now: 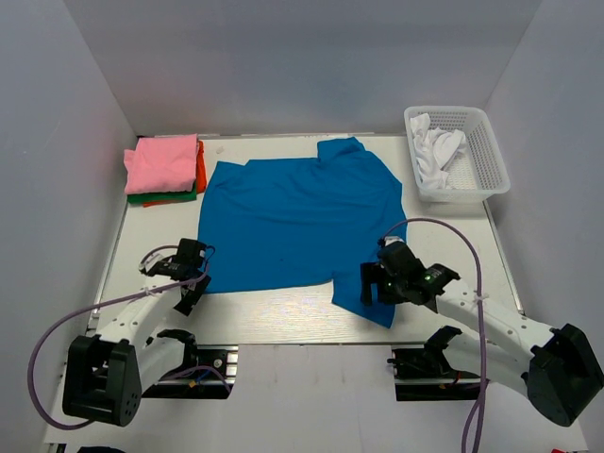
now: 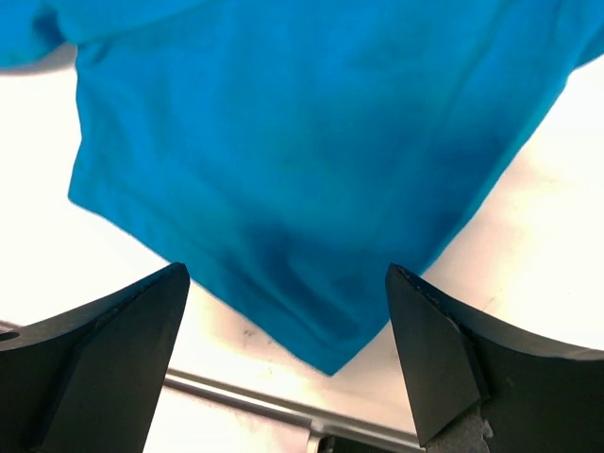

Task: Fold and stack the t-shirts
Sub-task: Grap the side of the flattened tshirt closest away from the robot with both arms

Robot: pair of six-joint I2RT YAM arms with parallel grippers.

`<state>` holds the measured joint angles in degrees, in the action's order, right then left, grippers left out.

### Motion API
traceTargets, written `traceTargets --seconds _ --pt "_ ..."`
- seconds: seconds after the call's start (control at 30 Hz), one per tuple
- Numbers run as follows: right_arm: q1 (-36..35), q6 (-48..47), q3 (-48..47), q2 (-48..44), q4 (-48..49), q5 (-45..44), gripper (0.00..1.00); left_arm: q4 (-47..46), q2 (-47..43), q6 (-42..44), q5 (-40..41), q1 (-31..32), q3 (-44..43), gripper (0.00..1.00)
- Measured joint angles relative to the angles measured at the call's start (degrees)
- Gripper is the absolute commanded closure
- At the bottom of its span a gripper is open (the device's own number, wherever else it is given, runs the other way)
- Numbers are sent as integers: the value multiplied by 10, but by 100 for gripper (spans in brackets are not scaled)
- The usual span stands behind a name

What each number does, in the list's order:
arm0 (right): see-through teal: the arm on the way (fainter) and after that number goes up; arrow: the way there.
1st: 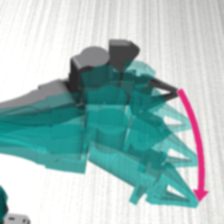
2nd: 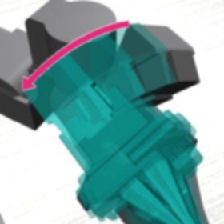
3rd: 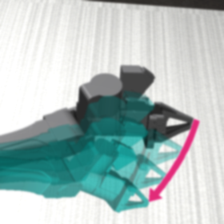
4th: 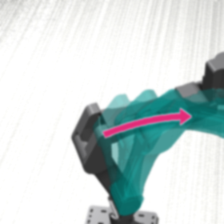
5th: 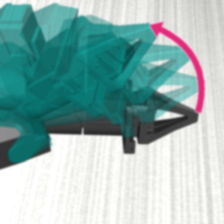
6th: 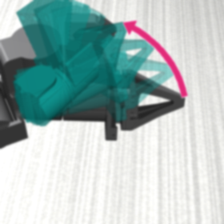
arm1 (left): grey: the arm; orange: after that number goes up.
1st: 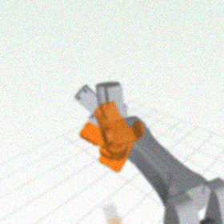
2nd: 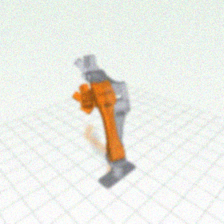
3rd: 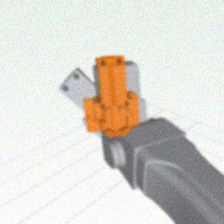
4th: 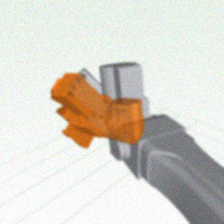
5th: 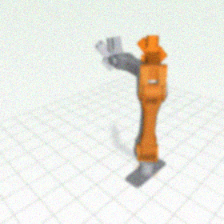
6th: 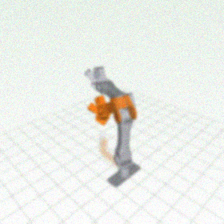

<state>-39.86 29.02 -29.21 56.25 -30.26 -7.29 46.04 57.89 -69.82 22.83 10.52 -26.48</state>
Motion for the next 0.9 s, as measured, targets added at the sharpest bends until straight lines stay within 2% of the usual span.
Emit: traceTargets --seconds 0.03,0.13,0.17,0.27,0.33,0.43,0.47,0.5,0.57,0.6,0.77,0.9 --pt "-7 5 0 -4 -5 0 10 -2 8 -2 5 0 -2 50" --pt "-31 20 0 2 -18 0 10 -25 27 -4 9 -2 -5 73" --pt "-39 25 0 9 -22 0 10 -33 34 -6 9 -2 -6 86" --pt "-64 47 0 37 -34 -5 10 -60 53 -7 8 -3 -9 100" --pt "-78 63 -1 57 -38 -20 12 -69 72 -4 8 -3 -18 100" --pt "-91 83 -13 88 -43 -45 34 -81 103 -1 9 -3 -36 100" --pt "-94 89 -19 103 -46 -56 52 -85 111 0 9 -3 -42 100" --pt "-96 93 -28 117 -52 -65 62 -89 117 0 10 -3 -45 100" --pt "-101 111 -45 143 -51 -69 93 -91 120 0 10 -3 -47 100" --pt "-104 124 -52 154 -50 -70 100 -92 118 0 10 -3 -47 100" --pt "-109 167 -66 161 -89 -77 100 -86 73 -2 -9 -3 -25 100" --pt "-109 200 -72 105 -181 -64 100 -31 -4 -17 -23 -3 -12 100"
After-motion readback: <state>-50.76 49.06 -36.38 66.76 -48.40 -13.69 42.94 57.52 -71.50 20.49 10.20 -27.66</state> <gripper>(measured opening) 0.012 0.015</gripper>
